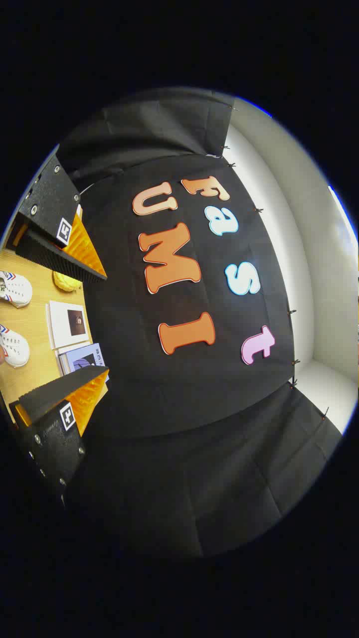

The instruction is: Open the storage box then place both shoes into the box .Put the left shoe in first, then the right shoe, with the right side of both shoes facing outward in a uniform manner.

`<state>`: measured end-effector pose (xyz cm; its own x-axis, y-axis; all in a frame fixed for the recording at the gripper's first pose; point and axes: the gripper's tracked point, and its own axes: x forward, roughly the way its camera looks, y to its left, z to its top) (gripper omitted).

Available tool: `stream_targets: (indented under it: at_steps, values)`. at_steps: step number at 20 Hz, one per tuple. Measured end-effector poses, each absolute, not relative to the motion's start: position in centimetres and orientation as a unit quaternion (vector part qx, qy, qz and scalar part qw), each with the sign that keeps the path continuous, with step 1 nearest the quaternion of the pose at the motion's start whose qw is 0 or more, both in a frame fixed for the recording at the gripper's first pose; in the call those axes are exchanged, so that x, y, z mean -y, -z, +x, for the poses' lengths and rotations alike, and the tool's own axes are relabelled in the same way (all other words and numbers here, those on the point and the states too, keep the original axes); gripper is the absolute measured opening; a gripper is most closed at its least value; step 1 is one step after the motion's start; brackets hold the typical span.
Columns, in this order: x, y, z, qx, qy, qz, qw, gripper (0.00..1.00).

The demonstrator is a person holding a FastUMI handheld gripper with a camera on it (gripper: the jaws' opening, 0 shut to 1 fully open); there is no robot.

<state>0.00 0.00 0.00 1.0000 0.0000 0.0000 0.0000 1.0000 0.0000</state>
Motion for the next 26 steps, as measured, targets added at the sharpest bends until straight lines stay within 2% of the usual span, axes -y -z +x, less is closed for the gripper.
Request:
stream_targets:
  at_steps: [17, 23, 26]
  values:
    - [2.4, -0.2, -0.9, -0.007, 0.058, -0.114, 0.992, 0.98]
    - [1.3, 2.2, -0.8, -0.033, 0.047, -0.136, 0.989, 0.99]
    - [-1.8, 5.0, -0.9, -0.063, -0.004, -0.101, 0.993, 0.99]
